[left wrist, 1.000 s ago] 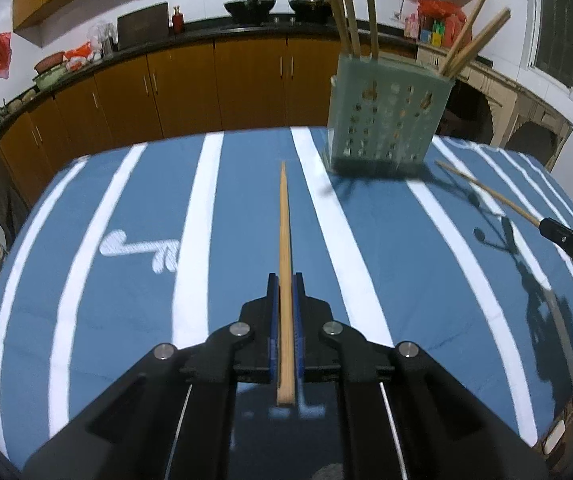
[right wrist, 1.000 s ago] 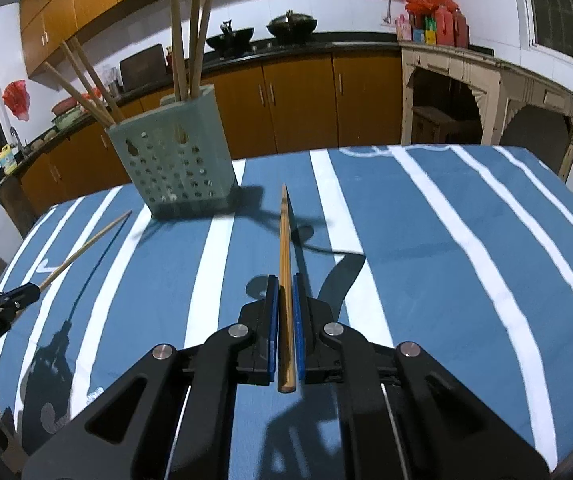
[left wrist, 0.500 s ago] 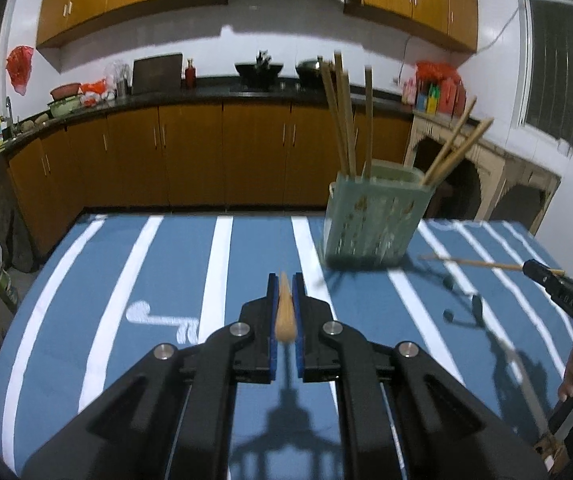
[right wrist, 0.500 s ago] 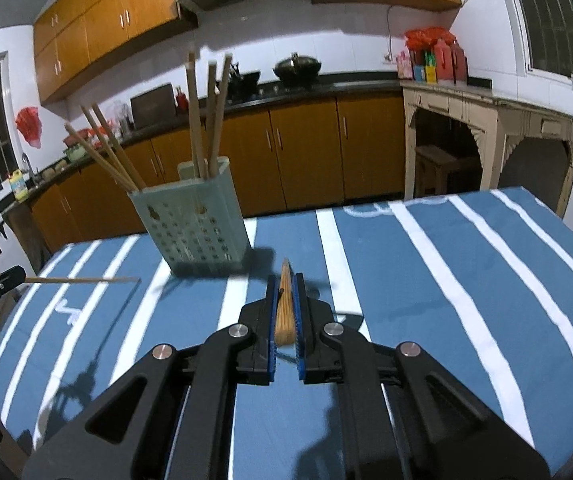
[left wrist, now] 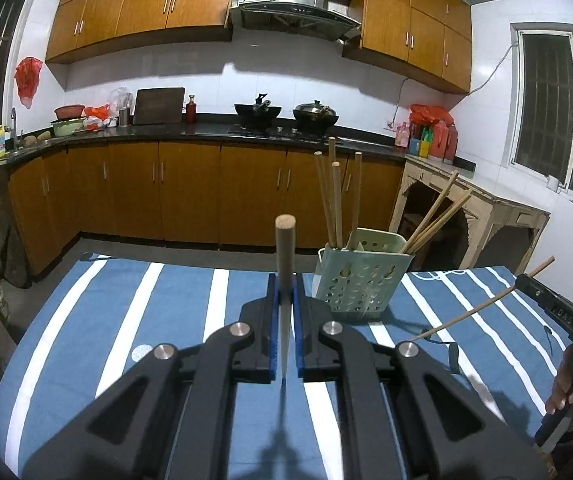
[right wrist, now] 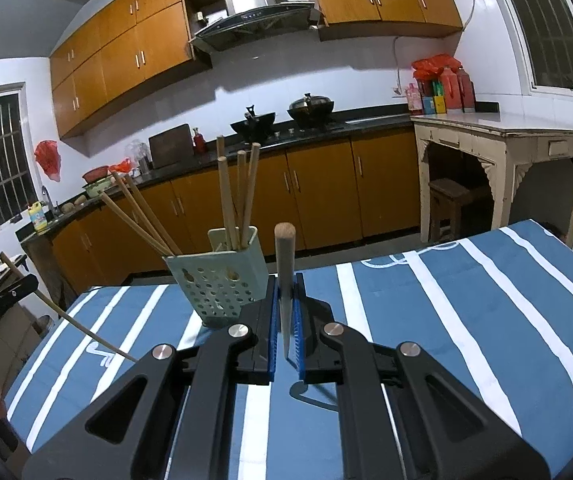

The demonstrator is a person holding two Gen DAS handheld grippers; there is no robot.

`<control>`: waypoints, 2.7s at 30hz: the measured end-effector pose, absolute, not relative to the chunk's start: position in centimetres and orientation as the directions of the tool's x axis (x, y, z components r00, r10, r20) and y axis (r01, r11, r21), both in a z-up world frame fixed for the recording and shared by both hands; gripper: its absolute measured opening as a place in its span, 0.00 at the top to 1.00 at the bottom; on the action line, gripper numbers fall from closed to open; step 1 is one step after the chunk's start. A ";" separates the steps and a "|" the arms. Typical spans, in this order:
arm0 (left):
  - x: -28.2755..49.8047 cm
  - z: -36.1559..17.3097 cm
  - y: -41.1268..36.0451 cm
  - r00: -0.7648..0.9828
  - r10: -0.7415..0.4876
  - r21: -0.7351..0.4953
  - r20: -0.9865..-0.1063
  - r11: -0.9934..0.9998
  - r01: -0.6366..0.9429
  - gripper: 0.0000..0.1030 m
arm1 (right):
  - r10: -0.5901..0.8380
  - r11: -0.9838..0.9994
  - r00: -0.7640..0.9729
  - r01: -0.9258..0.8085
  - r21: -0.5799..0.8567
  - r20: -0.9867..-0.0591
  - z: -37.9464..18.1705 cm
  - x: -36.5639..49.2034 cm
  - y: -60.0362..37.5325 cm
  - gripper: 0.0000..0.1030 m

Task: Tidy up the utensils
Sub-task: 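Raise both held chopsticks upright and carry them over the green holder, then lower the chopsticks into the green holder and open both grippers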

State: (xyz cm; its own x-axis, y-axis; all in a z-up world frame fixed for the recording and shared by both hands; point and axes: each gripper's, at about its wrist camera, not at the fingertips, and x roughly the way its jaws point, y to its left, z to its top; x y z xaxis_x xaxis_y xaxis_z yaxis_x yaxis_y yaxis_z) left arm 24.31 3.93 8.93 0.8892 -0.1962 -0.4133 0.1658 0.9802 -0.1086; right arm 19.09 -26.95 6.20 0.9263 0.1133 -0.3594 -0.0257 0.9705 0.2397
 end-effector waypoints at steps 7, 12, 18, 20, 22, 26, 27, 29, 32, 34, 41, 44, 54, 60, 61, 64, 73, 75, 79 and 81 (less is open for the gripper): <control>24.4 10.2 3.6 0.892 -0.219 -0.116 -0.396 0.975 0.188 0.93 | 0.194 0.951 0.926 -0.097 0.293 -0.323 8.7 18.8 -26.8 0.92; 24.6 13.9 2.3 0.912 -0.254 -0.109 -0.322 0.967 0.231 0.93 | 0.244 0.937 0.947 -0.175 0.301 -0.207 13.3 18.0 -26.2 0.92; 25.4 19.1 0.0 0.932 -0.291 -0.095 -0.216 0.956 0.276 0.93 | 0.255 0.938 0.964 -0.229 0.262 -0.070 18.1 18.7 -24.6 0.92; 25.7 20.5 -0.7 0.935 -0.300 -0.105 -0.188 0.953 0.285 0.93 | 0.237 0.944 0.971 -0.224 0.243 -0.028 19.2 19.4 -24.1 0.92; 26.3 21.7 -1.5 0.941 -0.300 -0.106 -0.156 0.952 0.286 0.93 | 0.219 0.950 0.976 -0.214 0.228 0.005 19.8 20.1 -23.7 0.92; 28.3 22.7 -3.6 0.951 -0.284 -0.084 -0.125 0.958 0.275 0.93 | 0.170 0.964 0.985 -0.175 0.200 0.043 19.9 22.5 -23.2 0.92; 28.8 22.7 -4.0 0.951 -0.282 -0.082 -0.127 0.958 0.274 0.93 | 0.161 0.966 0.986 -0.167 0.199 0.042 19.7 22.9 -23.2 0.92; 30.4 22.2 -4.9 0.951 -0.276 -0.084 -0.140 0.960 0.266 0.93 | 0.152 0.967 0.988 -0.157 0.203 0.039 19.1 24.1 -23.3 0.92; 32.7 21.3 -5.5 0.948 -0.271 -0.092 -0.167 0.962 0.258 0.93 | 0.142 0.968 0.990 -0.143 0.207 0.021 18.2 25.2 -23.1 0.92; 34.2 20.3 -5.9 0.946 -0.264 -0.098 -0.190 0.964 0.249 0.93 | 0.137 0.968 0.991 -0.134 0.212 -0.002 17.3 26.2 -23.2 0.92; 36.8 17.3 -6.1 0.944 -0.245 -0.103 -0.223 0.968 0.227 0.93 | 0.151 0.967 0.986 -0.134 0.216 -0.065 14.8 28.2 -22.5 0.92; 37.4 16.4 -6.0 0.938 -0.245 -0.109 -0.246 0.968 0.224 0.93 | 0.162 0.967 0.983 -0.140 0.213 -0.091 13.8 28.8 -22.1 0.92; 38.8 13.8 -5.6 0.902 -0.281 -0.138 -0.326 0.959 0.249 0.93 | 0.174 0.966 0.971 -0.136 0.220 -0.163 11.7 29.9 -21.2 0.92; 39.1 12.5 -5.2 0.888 -0.287 -0.149 -0.359 0.957 0.249 0.93 | 0.163 0.970 0.976 -0.131 0.206 -0.148 11.9 29.8 -21.1 0.92; 39.1 12.4 -5.2 0.886 -0.288 -0.152 -0.363 0.957 0.248 0.93 | 0.158 0.971 0.977 -0.128 0.200 -0.141 11.9 29.7 -21.1 0.92; 39.1 12.2 -5.2 0.885 -0.286 -0.153 -0.368 0.957 0.245 0.93 | 0.163 0.969 0.980 -0.138 0.205 -0.115 12.2 29.6 -21.1 0.92; 39.0 12.0 -5.3 0.880 -0.284 -0.158 -0.381 0.958 0.241 0.93 | 0.144 0.979 0.981 -0.123 0.161 -0.129 11.4 30.5 -20.4 0.92; 39.0 12.0 -5.4 0.877 -0.285 -0.155 -0.387 0.958 0.243 0.93 | 0.149 0.979 0.981 -0.128 0.156 -0.127 11.4 30.1 -20.3 0.92; 38.9 12.1 -5.5 0.875 -0.282 -0.150 -0.393 0.959 0.242 0.93 | 0.156 0.977 0.979 -0.133 0.168 -0.130 11.8 30.0 -20.3 0.92; 38.9 12.1 -5.5 0.876 -0.280 -0.148 -0.393 0.959 0.241 0.93 | 0.165 0.974 0.977 -0.141 0.175 -0.133 11.7 29.9 -20.5 0.92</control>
